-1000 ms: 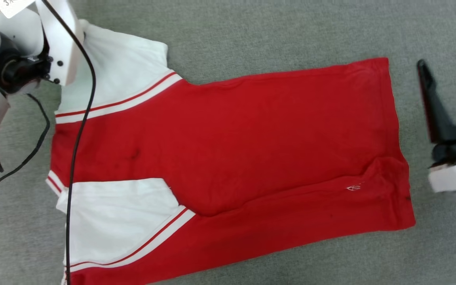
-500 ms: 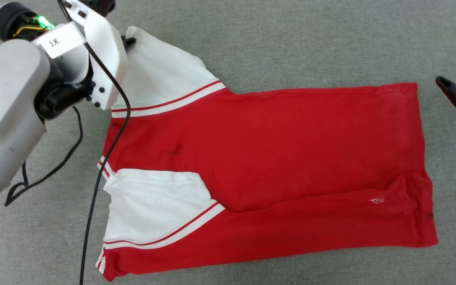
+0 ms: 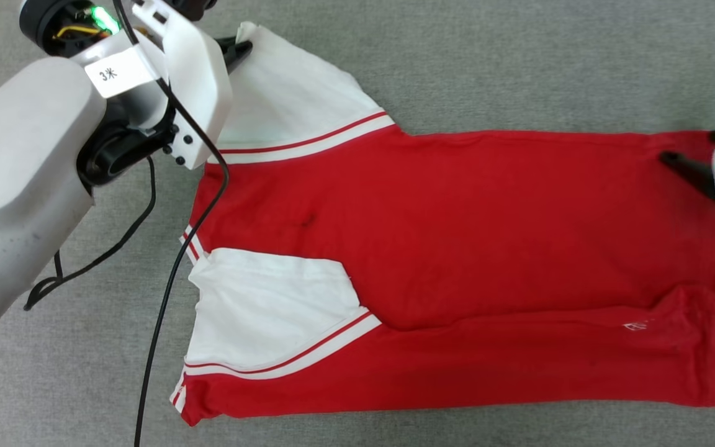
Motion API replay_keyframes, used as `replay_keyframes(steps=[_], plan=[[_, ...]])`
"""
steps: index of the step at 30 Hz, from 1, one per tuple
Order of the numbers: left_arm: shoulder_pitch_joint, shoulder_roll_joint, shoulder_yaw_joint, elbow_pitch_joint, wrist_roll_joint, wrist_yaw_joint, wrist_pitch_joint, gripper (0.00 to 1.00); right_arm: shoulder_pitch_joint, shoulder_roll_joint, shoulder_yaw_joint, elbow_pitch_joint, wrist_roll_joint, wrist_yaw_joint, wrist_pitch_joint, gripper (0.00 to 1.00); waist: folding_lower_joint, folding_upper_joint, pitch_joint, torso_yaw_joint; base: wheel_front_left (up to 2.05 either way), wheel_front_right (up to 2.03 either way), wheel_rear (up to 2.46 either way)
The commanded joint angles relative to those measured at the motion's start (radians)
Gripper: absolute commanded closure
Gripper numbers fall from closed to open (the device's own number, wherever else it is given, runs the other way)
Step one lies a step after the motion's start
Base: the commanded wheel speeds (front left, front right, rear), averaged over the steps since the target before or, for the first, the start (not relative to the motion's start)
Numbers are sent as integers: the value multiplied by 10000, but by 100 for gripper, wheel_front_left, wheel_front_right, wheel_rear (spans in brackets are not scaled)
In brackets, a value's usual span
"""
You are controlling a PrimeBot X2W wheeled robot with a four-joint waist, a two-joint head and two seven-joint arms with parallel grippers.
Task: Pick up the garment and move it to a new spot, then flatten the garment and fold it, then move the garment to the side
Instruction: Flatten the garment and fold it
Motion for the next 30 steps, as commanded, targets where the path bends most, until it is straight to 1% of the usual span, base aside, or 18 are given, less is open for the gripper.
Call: replay_keyframes(steps=[1,6,10,11,12,13,18,23,24,30], plan=[[-89,-36,47,-36,55,44,-81,100,-197,81,198,254,-143,-9,-77,0,-1,0,129,100,0,0,0],[-144,-109,26,-57,86,32,-238,100,-6,388,828,1434,-141,-7,-386,0,-1,0,296,269,0,0,0],[-57,-70,-20,16,99,20,-369,100,201,421,1326,1855,133,-5,-598,0,-1,0,309,298,0,0,0],[-12,-44,-36,44,98,17,-403,100,169,400,1376,1888,214,-7,-771,62,-1,0,277,286,0,0,0],[30,-19,-38,73,95,16,-460,100,113,366,1391,1903,282,-7,-979,91,-1,0,227,269,0,0,0],[65,2,-29,98,82,14,-527,100,48,312,1407,1908,331,-7,-1189,100,-1,0,162,251,0,0,0],[402,175,21,150,-28,23,-919,100,-135,177,1429,1746,691,-7,-2439,100,-1,0,-366,92,0,0,0],[1033,456,4,-220,-151,258,-1232,100,58,-7,1697,1526,844,-9,-3581,100,-1,0,-998,25,0,0,0],[1033,456,4,-220,-151,258,-1232,100,58,-7,1697,1526,844,-9,-3581,100,-1,0,-998,25,0,0,0],[2078,897,12,-1079,-353,812,-1622,100,762,-279,1893,1215,1048,-9,-4555,100,-1,0,-1745,121,0,0,0]])
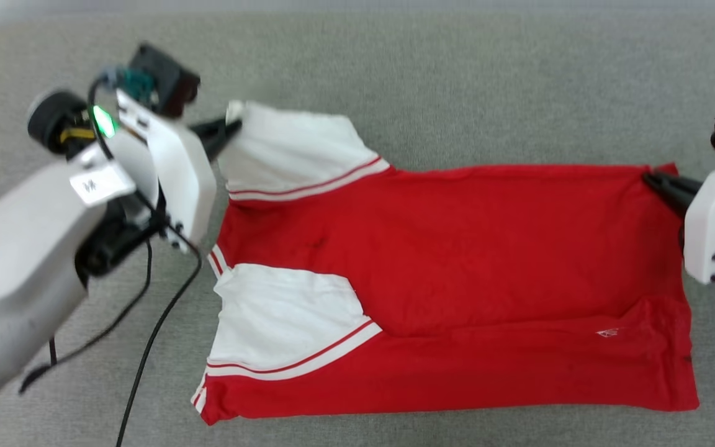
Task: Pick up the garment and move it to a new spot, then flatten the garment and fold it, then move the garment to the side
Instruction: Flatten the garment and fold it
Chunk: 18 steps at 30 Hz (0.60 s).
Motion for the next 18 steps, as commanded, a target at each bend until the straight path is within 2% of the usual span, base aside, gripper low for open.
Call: replay_keyframes(steps=[1,3,18], plan=[[227,47,-23,-109,-51,99,-89,100,212,-86,30,-61,75,-9,-117,100,1,0,-301,60,0,0,0],[864,263,-101,-576,-139,407,-250,100,738,-145,49,-252,105,-7,-425,100,1,0,-650,95,0,0,0],[3832,1160,-673,-2179,-820,1635,-853,100,3797,-188,-834,-944,56,-9,-1371,100,1,0,-1845,213,0,0,0]])
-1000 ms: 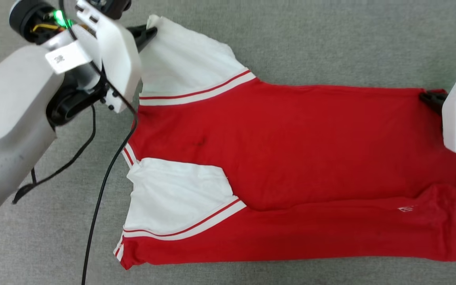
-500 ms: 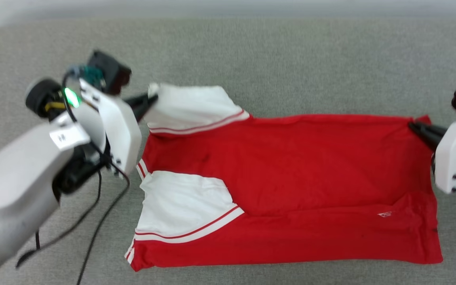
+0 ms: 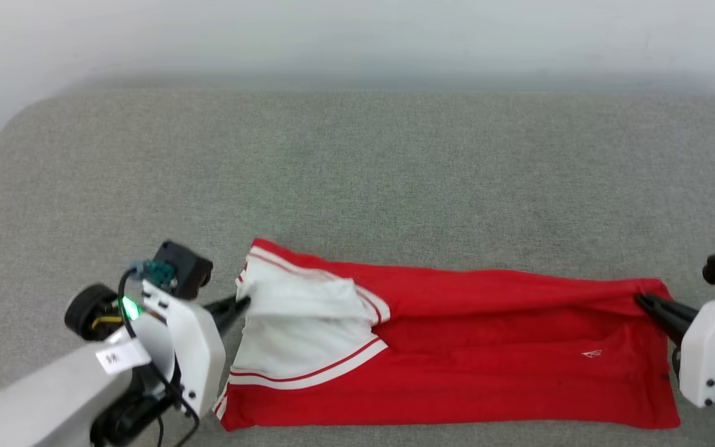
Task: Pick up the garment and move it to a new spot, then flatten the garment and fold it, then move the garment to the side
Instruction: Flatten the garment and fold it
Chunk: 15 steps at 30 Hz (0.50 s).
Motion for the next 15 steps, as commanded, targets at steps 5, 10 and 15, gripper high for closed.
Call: replay_keyframes(steps=[5,10,15], plan=[[957,101,-171,-95,-298,250,-379,100,1014,117,-430,-280,-20,-9,-76,100,2,-1,-123,22,0,0,0],[1398,-81,-233,247,-543,191,-597,100,1709,281,-717,-271,-20,-9,125,100,2,-1,-11,34,0,0,0],[1566,-366,-360,885,-600,72,-690,100,2093,571,-819,-10,94,-10,247,100,2,-1,158,-10,0,0,0]])
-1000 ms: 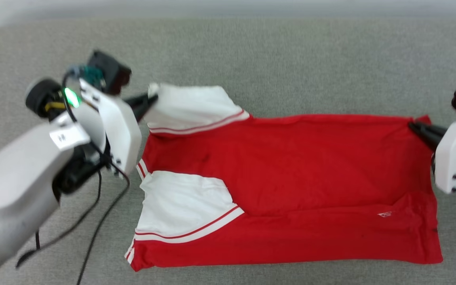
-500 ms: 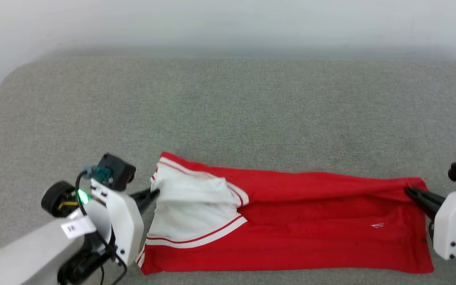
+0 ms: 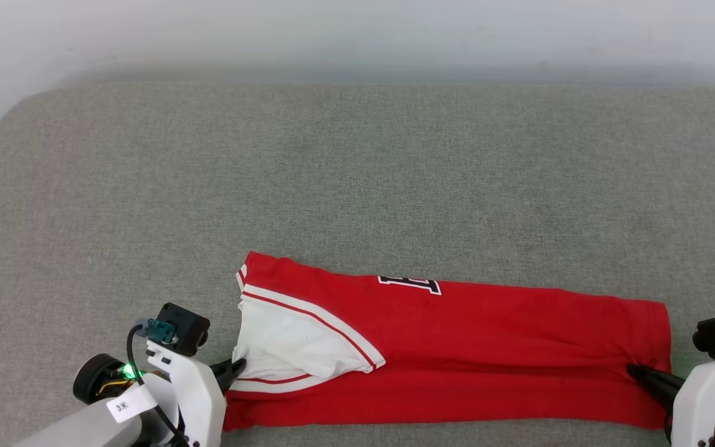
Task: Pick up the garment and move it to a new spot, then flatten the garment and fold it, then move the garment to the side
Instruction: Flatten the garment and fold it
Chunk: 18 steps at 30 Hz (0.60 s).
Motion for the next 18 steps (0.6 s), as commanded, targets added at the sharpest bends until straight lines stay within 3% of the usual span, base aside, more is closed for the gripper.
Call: replay_keyframes(steps=[1,7,8,9,18], plan=[[94,-102,8,114,-1,-46,-77,100,168,70,-18,86,-30,-12,-12,100,1,-1,44,-16,0,0,0],[253,-315,79,588,2,-18,-492,100,308,201,62,102,-50,-10,-174,100,1,-1,-27,-129,0,0,0],[297,-331,135,618,17,73,-668,53,295,203,14,60,-67,-10,-237,71,1,-1,-77,-164,0,0,0],[348,-343,215,610,77,184,-899,0,250,191,-59,7,-124,-10,-322,0,1,-1,-128,-202,0,0,0],[847,-223,831,94,733,1738,-2876,0,436,-326,-1084,-1116,285,-10,-226,0,1,-1,-483,-213,0,0,0]])
